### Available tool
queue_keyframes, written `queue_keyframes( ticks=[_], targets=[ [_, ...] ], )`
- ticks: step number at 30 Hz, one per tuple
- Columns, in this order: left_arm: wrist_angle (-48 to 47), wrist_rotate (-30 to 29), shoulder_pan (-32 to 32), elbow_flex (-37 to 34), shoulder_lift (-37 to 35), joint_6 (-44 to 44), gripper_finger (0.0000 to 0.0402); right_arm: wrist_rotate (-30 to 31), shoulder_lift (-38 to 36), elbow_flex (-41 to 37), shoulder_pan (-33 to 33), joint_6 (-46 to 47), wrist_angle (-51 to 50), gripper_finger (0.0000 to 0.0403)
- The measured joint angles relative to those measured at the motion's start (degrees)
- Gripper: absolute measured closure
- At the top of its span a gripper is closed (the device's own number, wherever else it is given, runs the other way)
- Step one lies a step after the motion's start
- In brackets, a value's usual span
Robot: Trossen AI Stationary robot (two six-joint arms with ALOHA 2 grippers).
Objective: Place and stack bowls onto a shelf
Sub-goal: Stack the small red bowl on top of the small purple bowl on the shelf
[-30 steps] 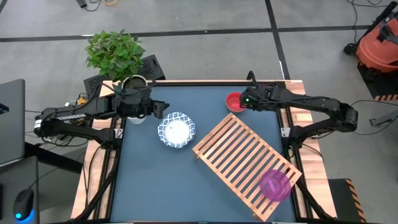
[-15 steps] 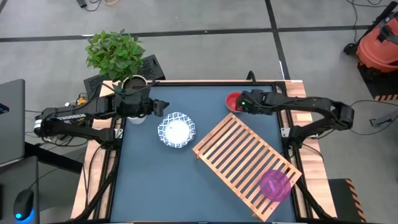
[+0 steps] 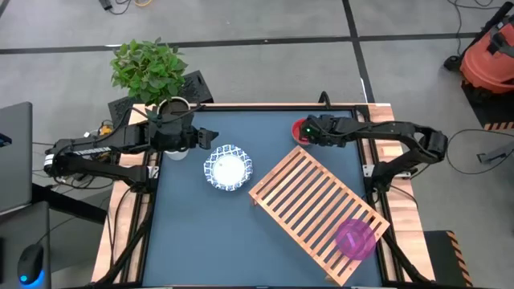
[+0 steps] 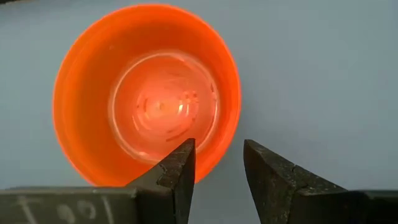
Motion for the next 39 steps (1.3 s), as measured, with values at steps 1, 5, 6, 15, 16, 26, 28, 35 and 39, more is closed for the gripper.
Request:
queue_keyframes(
  ticks=[1,5,6,15,16,26,28,35,39],
  targets=[
    [-0.07,0.0,0.0,0.0,0.0,0.01,0.0248,-0.02,0.02,0.0,-0.22,0.0,0.06,0.0245],
    [-0.33,-0.04,0.02,0.0,0.0,0.03,0.0248,-0.04,0.02,0.0,-1.34,0.01,0.0,0.0264],
    [-0.33,-0.04,0.02,0.0,0.0,0.14,0.0248,-0.04,0.02,0.0,-1.45,0.02,-0.03,0.027],
    [-0.31,-0.07,0.01,0.0,0.0,0.66,0.0248,-0.07,0.02,0.02,-1.83,0.02,0.01,0.0307],
    [-0.3,-0.07,0.0,0.0,0.0,0.66,0.0248,-0.07,0.02,0.02,-1.84,0.02,-0.01,0.0309],
    [-0.26,0.27,0.01,0.0,0.0,0.68,0.0248,-0.66,0.02,0.02,-1.91,0.07,-0.03,0.0342],
    [-0.26,0.44,0.0,0.0,0.0,0.69,0.0248,-0.7,0.02,0.02,-2.13,0.07,-0.07,0.0349],
    [-0.26,0.46,0.01,0.0,0.0,0.7,0.0248,-1.45,0.02,0.04,-2.97,-0.01,0.0,0.0385],
    [-0.24,0.48,0.02,0.0,0.0,0.7,0.0248,-1.53,0.02,0.04,-2.94,0.0,0.01,0.0386]
  ],
)
